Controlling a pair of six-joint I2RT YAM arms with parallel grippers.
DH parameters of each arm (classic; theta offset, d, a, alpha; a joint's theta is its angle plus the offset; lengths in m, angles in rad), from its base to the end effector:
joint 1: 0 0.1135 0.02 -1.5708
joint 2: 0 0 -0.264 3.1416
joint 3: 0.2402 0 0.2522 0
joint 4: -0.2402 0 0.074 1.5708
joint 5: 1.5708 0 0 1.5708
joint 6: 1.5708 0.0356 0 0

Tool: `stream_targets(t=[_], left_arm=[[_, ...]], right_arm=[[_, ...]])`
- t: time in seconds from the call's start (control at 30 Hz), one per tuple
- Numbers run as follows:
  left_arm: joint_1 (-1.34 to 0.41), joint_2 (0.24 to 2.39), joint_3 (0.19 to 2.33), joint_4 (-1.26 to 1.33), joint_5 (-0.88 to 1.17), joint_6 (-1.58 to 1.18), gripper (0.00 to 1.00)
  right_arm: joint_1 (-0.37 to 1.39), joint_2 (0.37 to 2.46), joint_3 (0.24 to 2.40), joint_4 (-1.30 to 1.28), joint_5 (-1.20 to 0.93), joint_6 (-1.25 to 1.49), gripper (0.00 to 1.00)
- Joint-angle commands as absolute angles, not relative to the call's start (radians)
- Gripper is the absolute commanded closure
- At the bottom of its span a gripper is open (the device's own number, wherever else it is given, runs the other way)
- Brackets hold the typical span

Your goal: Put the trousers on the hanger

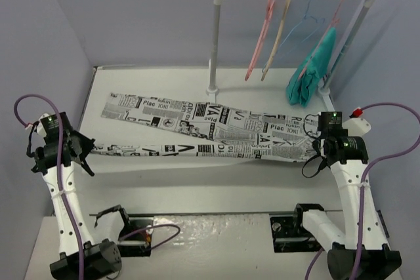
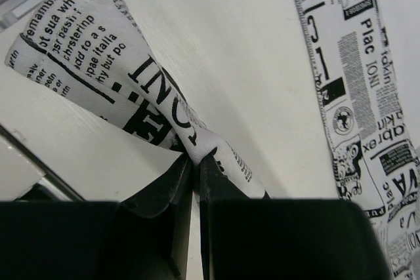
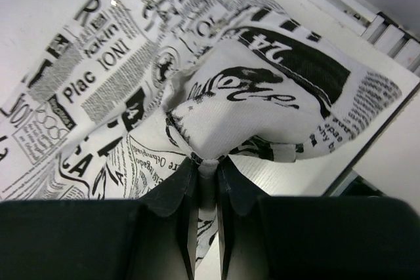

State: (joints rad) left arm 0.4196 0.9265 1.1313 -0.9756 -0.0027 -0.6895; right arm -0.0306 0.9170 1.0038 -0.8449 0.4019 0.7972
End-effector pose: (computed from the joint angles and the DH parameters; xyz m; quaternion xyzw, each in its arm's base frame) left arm 0.1531 0.0684 0.3568 -0.4854 0.7828 -0.0512 0.3860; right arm 0.1753 -0.0193 0.3307 0.4342 0.7923 -0.0252 0.4278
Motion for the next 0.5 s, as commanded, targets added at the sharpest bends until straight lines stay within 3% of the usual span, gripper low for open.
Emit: stream_targets(t=[0.0, 0.17, 0.47], left_arm=[[0.41, 0.872, 1.202, -0.988, -0.319, -0.66, 1.0], [0.364, 0.828, 1.213, -1.032, -0.436, -0.63, 1.0], [0.35, 1.02, 1.273, -0.841, -0.313, -0.557, 1.0]], right_arm=[[-0.01, 0.859, 1.076, -0.928, 0.729, 0.788, 1.0], [0.031, 0.833, 1.091, -0.952, 0.722, 0.773, 1.0], [0.035, 0.931, 1.063, -0.861, 0.678, 0.716, 1.0]])
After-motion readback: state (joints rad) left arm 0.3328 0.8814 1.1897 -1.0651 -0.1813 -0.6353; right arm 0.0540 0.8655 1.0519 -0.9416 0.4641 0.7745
